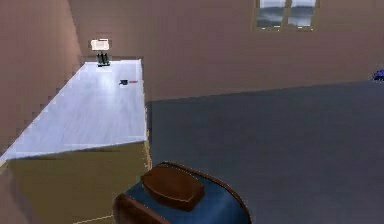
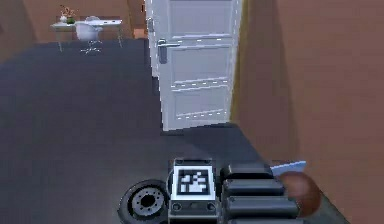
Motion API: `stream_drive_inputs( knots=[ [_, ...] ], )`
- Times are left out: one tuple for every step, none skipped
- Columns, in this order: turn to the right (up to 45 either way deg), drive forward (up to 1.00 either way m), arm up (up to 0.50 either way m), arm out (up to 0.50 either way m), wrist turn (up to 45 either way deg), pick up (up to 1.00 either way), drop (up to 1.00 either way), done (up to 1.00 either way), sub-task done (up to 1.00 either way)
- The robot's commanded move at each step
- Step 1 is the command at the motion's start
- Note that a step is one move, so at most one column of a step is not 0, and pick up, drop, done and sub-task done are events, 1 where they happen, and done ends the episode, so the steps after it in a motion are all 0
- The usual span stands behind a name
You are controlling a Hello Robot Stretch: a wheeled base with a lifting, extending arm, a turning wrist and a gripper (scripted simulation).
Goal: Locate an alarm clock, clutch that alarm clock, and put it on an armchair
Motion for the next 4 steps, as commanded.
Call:
stream_drive_inputs(
  knots=[
    [0.0, 0.15, 0.0, 0.0, 0.0, 0.0, 0.0, 0.0, 0.0],
    [45.0, 0.0, 0.0, 0.0, 0.0, 0.0, 0.0, 0.0, 0.0],
    [24.0, 0.0, 0.0, 0.0, 0.0, 0.0, 0.0, 0.0, 0.0],
    [0.0, 1.0, 0.0, 0.0, 0.0, 0.0, 0.0, 0.0, 0.0]
  ],
)
